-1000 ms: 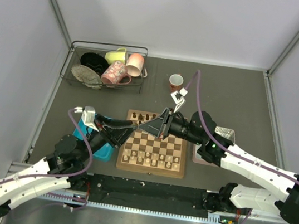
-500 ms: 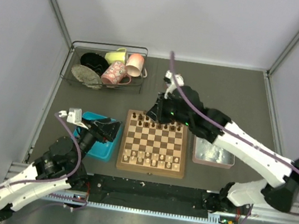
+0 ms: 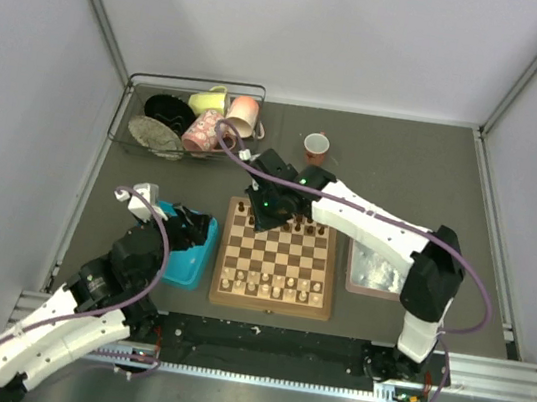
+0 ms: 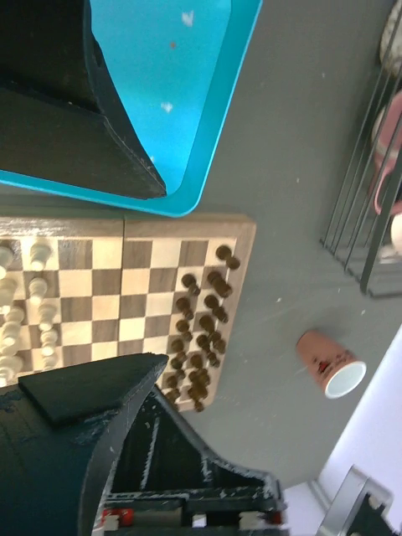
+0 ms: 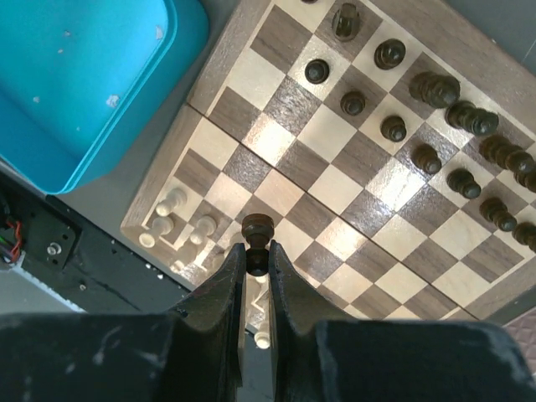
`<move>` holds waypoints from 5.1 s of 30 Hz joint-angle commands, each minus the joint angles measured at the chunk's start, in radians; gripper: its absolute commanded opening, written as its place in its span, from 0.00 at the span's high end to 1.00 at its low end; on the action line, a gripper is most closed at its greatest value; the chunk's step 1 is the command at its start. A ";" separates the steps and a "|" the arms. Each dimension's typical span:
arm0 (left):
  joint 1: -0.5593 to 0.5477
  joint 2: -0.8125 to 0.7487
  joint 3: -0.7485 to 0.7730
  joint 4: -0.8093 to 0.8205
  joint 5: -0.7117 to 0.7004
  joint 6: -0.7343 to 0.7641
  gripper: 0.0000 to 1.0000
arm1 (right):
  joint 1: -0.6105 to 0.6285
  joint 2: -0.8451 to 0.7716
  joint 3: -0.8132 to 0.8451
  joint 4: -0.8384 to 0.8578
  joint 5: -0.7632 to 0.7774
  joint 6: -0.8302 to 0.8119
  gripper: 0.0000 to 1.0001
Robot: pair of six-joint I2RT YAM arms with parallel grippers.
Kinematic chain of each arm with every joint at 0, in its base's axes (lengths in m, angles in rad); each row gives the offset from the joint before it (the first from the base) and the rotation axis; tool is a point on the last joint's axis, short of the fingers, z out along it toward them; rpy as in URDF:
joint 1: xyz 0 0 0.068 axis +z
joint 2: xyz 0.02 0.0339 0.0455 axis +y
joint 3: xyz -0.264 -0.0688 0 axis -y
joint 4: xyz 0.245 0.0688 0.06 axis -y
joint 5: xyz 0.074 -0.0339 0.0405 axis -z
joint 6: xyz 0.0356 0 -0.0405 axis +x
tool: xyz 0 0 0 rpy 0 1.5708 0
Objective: Set up the chess pieces on the board
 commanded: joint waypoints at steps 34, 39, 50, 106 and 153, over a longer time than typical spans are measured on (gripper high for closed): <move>0.442 -0.121 -0.083 0.050 0.422 0.103 0.21 | 0.036 0.470 0.501 -0.103 0.113 -0.060 1.00; 0.442 -0.121 -0.097 0.061 0.439 0.099 0.21 | 0.036 0.498 0.507 -0.107 0.145 -0.062 1.00; 0.442 -0.127 -0.114 0.072 0.454 0.094 0.21 | 0.036 0.530 0.530 -0.103 0.174 -0.068 1.00; 0.442 -0.187 -0.140 0.084 0.450 0.105 0.21 | 0.036 0.501 0.508 -0.054 0.197 -0.096 0.85; 0.440 -0.025 0.128 -0.098 0.290 0.208 0.02 | -0.349 -0.830 -0.513 0.227 0.427 -0.037 0.20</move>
